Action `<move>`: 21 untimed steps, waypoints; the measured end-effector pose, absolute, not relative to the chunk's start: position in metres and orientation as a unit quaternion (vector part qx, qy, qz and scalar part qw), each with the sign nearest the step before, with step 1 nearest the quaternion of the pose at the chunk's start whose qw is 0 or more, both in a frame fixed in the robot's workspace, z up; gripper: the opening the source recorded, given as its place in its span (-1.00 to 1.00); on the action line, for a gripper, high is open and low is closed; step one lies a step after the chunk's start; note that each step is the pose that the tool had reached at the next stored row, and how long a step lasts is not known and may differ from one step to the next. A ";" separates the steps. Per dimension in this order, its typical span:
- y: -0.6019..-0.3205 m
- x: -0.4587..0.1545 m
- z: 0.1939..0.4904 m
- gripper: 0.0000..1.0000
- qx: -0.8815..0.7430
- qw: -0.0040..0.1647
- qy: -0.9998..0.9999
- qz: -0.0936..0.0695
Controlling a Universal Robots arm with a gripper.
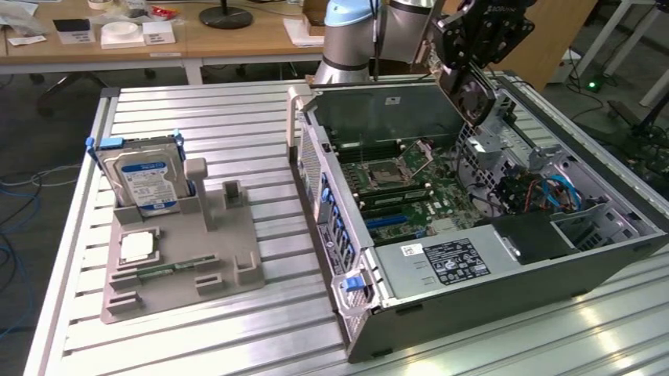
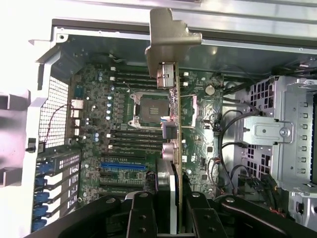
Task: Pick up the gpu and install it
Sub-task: 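Insert the gpu into the slot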
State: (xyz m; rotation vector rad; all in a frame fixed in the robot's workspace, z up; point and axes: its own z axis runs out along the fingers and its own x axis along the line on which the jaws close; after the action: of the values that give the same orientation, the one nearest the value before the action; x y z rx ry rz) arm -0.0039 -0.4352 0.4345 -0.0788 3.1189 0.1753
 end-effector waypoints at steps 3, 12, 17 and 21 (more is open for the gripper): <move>-0.435 -0.004 0.435 -0.44 -0.034 0.008 0.998 0.056; -0.436 -0.004 0.435 -0.44 -0.060 0.006 0.997 0.057; -0.437 -0.004 0.435 -0.44 -0.071 0.006 0.996 0.057; -0.438 -0.004 0.435 -0.44 -0.080 0.005 0.995 0.057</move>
State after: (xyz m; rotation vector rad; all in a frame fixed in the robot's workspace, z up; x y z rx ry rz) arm -0.0040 -0.4375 0.4346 -0.2507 3.1159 0.1776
